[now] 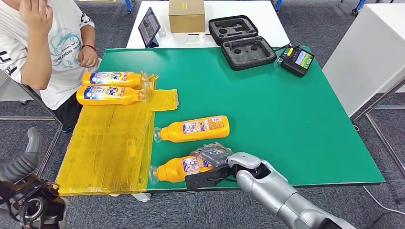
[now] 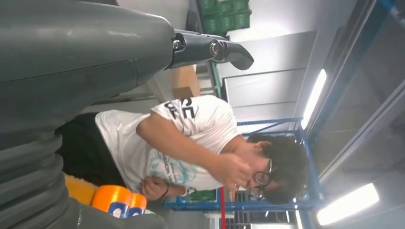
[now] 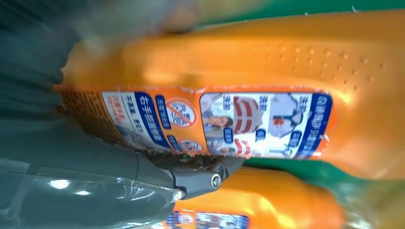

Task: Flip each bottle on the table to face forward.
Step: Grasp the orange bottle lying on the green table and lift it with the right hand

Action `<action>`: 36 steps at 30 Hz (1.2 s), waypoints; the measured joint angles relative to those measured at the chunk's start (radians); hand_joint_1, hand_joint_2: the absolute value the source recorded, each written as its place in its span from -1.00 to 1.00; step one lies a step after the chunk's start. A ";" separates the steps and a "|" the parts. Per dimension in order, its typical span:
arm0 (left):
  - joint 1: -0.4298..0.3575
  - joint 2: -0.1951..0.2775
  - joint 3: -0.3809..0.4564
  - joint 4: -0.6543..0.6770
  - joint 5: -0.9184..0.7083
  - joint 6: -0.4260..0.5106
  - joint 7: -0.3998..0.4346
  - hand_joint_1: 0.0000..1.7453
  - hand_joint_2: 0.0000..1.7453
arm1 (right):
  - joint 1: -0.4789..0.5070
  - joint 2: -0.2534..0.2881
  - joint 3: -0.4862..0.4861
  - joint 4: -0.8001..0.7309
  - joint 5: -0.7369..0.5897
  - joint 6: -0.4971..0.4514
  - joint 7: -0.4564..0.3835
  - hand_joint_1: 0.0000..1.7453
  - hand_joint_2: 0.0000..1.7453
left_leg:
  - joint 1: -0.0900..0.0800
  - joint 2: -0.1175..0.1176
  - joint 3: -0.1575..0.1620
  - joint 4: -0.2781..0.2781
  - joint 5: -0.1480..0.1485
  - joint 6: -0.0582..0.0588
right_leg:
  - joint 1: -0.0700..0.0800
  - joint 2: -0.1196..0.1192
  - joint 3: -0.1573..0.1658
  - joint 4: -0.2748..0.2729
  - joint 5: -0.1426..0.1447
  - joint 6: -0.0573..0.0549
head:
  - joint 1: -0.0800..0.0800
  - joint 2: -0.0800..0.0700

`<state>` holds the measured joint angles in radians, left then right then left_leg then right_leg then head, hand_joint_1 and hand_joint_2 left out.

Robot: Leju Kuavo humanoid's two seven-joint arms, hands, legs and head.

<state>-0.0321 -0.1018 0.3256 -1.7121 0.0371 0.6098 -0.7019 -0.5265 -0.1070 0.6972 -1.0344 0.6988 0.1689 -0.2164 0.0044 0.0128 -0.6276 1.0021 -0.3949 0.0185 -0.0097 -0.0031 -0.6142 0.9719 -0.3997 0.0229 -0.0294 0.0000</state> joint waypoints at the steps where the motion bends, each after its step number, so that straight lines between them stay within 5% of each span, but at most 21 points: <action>1: 0.000 -0.001 0.000 0.003 0.002 -0.004 0.000 -1.00 1.00 | 0.003 0.003 -0.006 0.000 -0.015 0.001 -0.010 1.00 1.00 | 0.000 0.000 0.000 0.000 0.000 0.000 | 0.000 0.000 0.000 0.000 0.000 0.000 | 0.000 0.000; 8: 0.000 -0.002 0.000 0.014 0.011 -0.016 0.000 -1.00 1.00 | 0.016 0.012 -0.028 0.000 -0.047 0.003 -0.032 1.00 1.00 | 0.000 0.000 0.000 0.000 0.000 0.000 | 0.000 0.000 0.000 0.000 0.000 0.000 | 0.000 0.000; 14: 0.007 -0.013 0.002 0.069 0.182 -0.170 0.009 -1.00 1.00 | 0.094 0.053 -0.127 -0.071 -0.326 -0.023 -0.259 1.00 1.00 | 0.000 -0.001 -0.002 0.000 0.000 0.000 | 0.000 0.000 -0.001 0.000 -0.001 0.001 | 0.000 0.000; 20: 0.026 -0.014 0.002 0.168 0.385 -0.318 0.074 -1.00 1.00 | 0.155 0.126 -0.302 -0.117 -0.477 -0.107 -0.368 1.00 1.00 | 0.000 -0.001 -0.003 0.000 -0.001 0.000 | 0.000 0.000 -0.002 0.000 -0.002 0.002 | 0.000 0.000; 36: 0.028 -0.014 0.002 0.239 0.433 -0.364 0.119 -1.00 1.00 | 0.197 0.187 -0.404 -0.122 -0.561 -0.139 -0.428 1.00 1.00 | 0.000 -0.001 -0.003 0.000 -0.001 0.000 | 0.000 0.000 -0.003 0.000 -0.002 0.002 | 0.000 0.000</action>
<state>-0.0041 -0.1160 0.3273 -1.4730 0.4696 0.2454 -0.5829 -0.3294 0.0797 0.2928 -1.1559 0.1379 0.0299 -0.6441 0.0042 0.0116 -0.6310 1.0020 -0.3958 0.0183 -0.0099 -0.0035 -0.6169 0.9720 -0.4016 0.0246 -0.0293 0.0000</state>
